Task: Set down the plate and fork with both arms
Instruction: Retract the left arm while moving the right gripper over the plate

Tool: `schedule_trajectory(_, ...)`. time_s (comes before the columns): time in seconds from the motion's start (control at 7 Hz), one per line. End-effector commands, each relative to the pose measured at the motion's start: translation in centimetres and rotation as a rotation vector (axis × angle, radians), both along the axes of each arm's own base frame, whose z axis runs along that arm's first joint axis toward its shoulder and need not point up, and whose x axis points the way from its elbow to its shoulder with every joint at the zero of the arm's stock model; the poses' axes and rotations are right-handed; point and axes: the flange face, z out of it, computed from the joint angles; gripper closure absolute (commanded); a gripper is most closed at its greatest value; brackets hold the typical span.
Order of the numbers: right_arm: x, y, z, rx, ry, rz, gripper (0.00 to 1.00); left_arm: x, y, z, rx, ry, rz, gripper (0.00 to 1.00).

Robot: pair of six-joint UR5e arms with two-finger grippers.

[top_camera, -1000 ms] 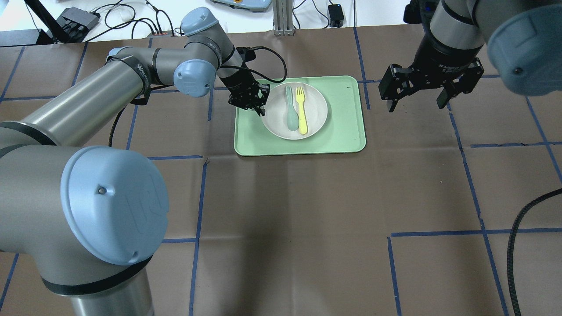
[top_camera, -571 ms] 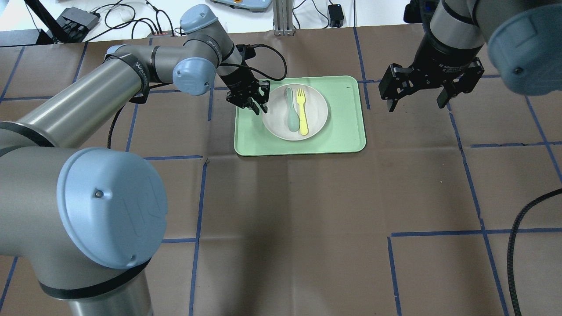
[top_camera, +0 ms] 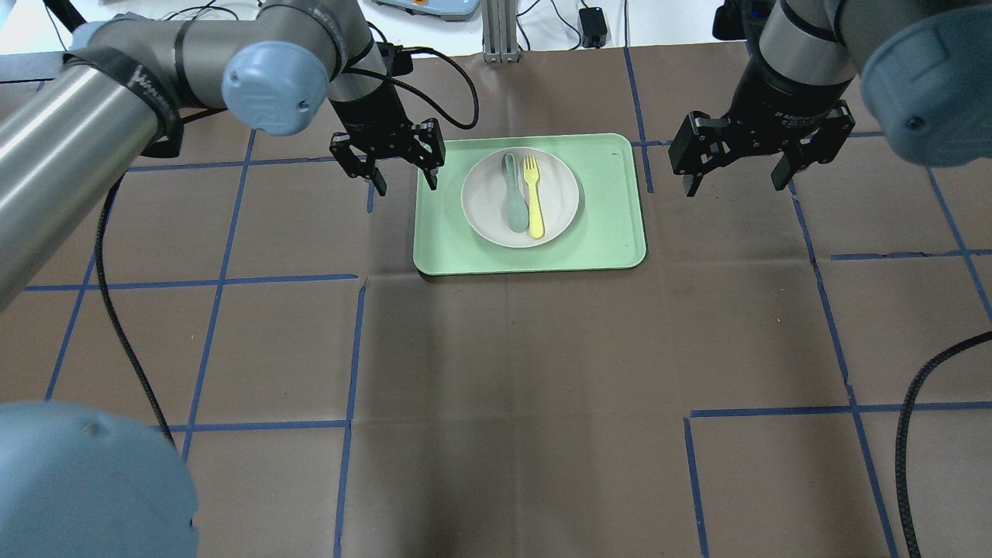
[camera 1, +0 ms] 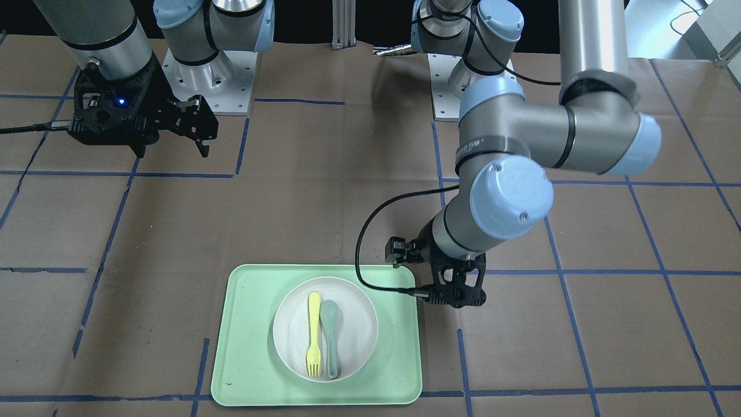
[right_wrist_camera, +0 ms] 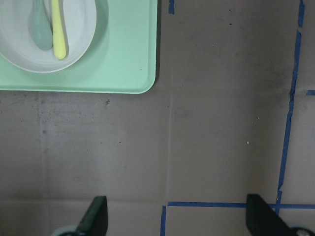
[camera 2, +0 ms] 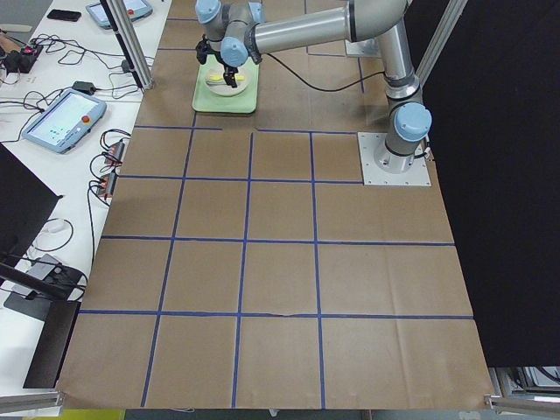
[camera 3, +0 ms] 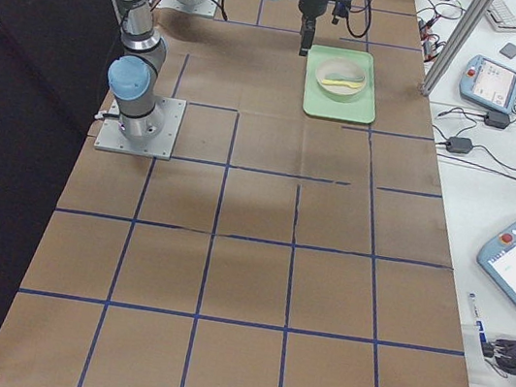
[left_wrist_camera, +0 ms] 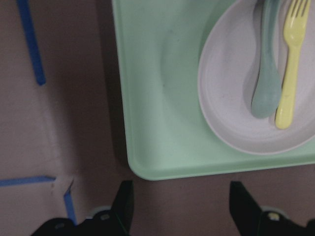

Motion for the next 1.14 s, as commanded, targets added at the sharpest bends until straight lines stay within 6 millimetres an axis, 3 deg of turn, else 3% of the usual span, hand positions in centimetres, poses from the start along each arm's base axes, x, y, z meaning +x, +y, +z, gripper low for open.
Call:
schedule_trajectory(0.0,0.0,0.0,0.1,-0.001,0.000,0.000,0.00,3.4,10.7,6.9,-0.014,-0.026,0.004,0.01)
schedule_trajectory(0.14,0.0,0.0,0.1,-0.001,0.000,0.000,0.00,5.8,14.0,7.4,-0.029,-0.020,0.007,0.01)
schedule_trajectory(0.29,0.0,0.0,0.1,-0.001,0.002,0.002,0.00,8.1,15.7,9.0,-0.047,-0.080,0.008,0.01)
schedule_trajectory(0.43,0.1,0.0,0.0,0.000,0.000,0.002,0.00,9.1,16.8,10.2,-0.022,-0.193,-0.021,0.01)
schedule_trajectory(0.57,0.0,-0.3,0.4,-0.013,0.009,0.002,0.00,7.8,16.2,9.9,-0.020,-0.079,-0.002,0.01)
schedule_trajectory(0.86,0.2,-1.3,-0.6,-0.006,-0.003,-0.006,0.00,8.2,15.3,13.4,-0.089,-0.116,-0.008,0.01)
schedule_trajectory(1.0,0.7,-3.6,-1.4,-0.012,-0.003,0.001,0.00,8.2,15.5,13.8,-0.097,-0.140,-0.016,0.01)
